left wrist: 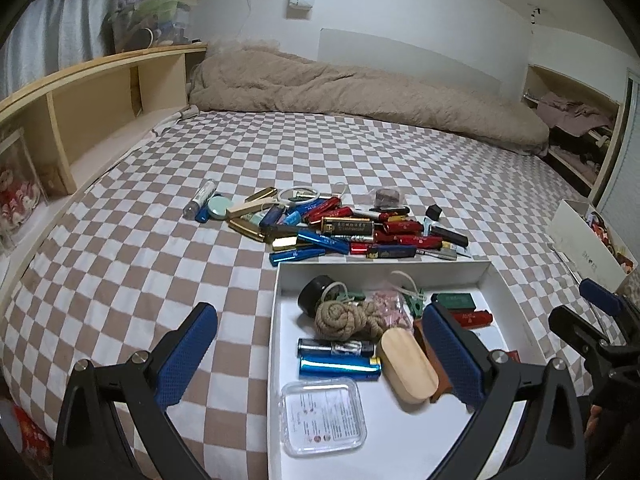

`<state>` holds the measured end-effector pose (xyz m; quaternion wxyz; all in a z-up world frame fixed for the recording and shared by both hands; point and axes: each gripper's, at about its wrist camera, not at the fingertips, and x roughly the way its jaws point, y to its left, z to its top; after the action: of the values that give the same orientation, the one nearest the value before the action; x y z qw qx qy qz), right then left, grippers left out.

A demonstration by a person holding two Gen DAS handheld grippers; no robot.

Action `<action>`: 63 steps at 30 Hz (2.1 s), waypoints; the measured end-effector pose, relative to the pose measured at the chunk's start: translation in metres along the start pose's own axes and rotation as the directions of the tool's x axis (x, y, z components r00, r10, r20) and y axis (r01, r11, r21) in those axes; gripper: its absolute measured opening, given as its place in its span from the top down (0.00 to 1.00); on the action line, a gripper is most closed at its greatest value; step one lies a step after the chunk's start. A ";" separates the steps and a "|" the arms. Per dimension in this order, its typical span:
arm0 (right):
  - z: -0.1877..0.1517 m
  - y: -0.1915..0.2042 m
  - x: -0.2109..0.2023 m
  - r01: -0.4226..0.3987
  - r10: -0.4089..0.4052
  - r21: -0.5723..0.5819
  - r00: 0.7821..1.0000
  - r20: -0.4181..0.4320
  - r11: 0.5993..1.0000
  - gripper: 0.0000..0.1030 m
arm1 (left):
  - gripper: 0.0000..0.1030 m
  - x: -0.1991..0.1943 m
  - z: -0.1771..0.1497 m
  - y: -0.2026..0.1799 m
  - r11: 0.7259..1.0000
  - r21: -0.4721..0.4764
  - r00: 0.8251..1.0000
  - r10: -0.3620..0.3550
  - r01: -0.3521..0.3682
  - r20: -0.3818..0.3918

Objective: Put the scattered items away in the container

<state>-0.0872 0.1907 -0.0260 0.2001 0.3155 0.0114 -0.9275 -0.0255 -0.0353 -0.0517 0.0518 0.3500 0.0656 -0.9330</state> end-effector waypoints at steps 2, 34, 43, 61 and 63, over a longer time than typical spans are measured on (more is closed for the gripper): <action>0.002 -0.004 0.002 -0.001 0.001 0.011 1.000 0.000 1.000 0.00 | 0.00 0.003 0.002 -0.001 1.000 0.001 1.000 -0.003 0.003 0.001; 0.047 -0.060 0.037 0.102 -0.104 0.041 0.994 0.034 0.994 0.00 | 0.00 0.056 0.045 0.020 1.000 0.008 1.000 -0.013 0.013 0.023; 0.057 -0.084 0.064 0.134 -0.135 0.074 0.991 0.021 0.988 0.00 | 0.00 0.086 0.057 0.055 0.997 -0.064 0.999 -0.042 0.043 0.016; 0.079 -0.123 0.120 0.212 -0.209 0.071 0.977 -0.043 0.975 0.00 | 0.00 0.154 0.065 0.103 0.994 -0.102 0.998 -0.037 0.031 -0.059; 0.084 -0.129 0.127 0.219 -0.215 0.075 0.975 -0.056 0.973 0.00 | 0.00 0.164 0.066 0.104 0.996 -0.089 0.996 -0.039 0.032 -0.078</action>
<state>-0.2766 0.2510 -0.0478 0.0841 0.3424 0.0130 -0.9357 -0.1764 -0.1569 -0.1195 0.0479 0.3831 0.1146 -0.9153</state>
